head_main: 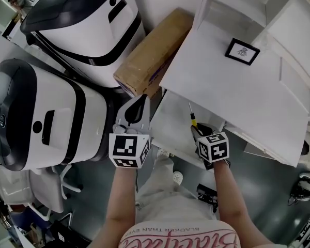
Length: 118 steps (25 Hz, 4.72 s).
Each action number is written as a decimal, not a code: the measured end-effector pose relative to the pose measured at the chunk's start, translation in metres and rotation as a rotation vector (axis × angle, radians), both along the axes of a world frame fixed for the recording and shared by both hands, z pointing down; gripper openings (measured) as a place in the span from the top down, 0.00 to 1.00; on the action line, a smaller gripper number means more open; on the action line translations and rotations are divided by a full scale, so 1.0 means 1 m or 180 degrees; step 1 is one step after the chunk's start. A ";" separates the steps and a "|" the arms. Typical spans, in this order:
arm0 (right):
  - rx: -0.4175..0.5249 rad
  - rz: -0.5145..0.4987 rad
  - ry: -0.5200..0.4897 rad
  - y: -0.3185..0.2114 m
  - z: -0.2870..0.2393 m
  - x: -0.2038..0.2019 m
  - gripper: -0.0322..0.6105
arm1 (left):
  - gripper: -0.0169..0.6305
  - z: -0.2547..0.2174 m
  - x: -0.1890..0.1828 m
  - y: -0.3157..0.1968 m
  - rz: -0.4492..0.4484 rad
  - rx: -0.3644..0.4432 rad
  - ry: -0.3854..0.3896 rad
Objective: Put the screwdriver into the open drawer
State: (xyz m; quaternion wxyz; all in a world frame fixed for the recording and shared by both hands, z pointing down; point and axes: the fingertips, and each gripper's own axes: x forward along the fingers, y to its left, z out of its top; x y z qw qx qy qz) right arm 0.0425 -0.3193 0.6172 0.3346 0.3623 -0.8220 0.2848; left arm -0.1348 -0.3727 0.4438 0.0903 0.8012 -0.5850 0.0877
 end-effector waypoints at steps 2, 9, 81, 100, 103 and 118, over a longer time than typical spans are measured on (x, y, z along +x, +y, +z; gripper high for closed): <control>-0.0096 0.0004 0.0020 -0.002 0.012 0.000 0.83 | 0.96 0.007 0.001 -0.005 0.0020 -0.0047 0.0010; -0.0496 0.0027 0.0130 -0.001 0.059 0.002 0.83 | 0.96 0.025 0.004 -0.015 0.0081 -0.0163 0.0019; -0.0595 0.0688 0.0705 0.002 0.085 0.028 0.59 | 0.96 0.022 0.010 -0.002 0.0337 -0.0231 0.0153; 0.0046 0.0551 0.0411 -0.015 -0.031 0.047 0.89 | 0.96 -0.037 0.037 0.019 0.0298 0.0182 0.0152; 0.0233 0.0512 0.0356 -0.018 -0.054 0.049 0.94 | 0.96 -0.046 0.044 0.019 0.0334 0.0254 0.0153; 0.1256 0.0447 0.0220 -0.024 -0.177 0.060 0.94 | 0.96 -0.090 0.065 0.014 0.0470 0.0571 0.0154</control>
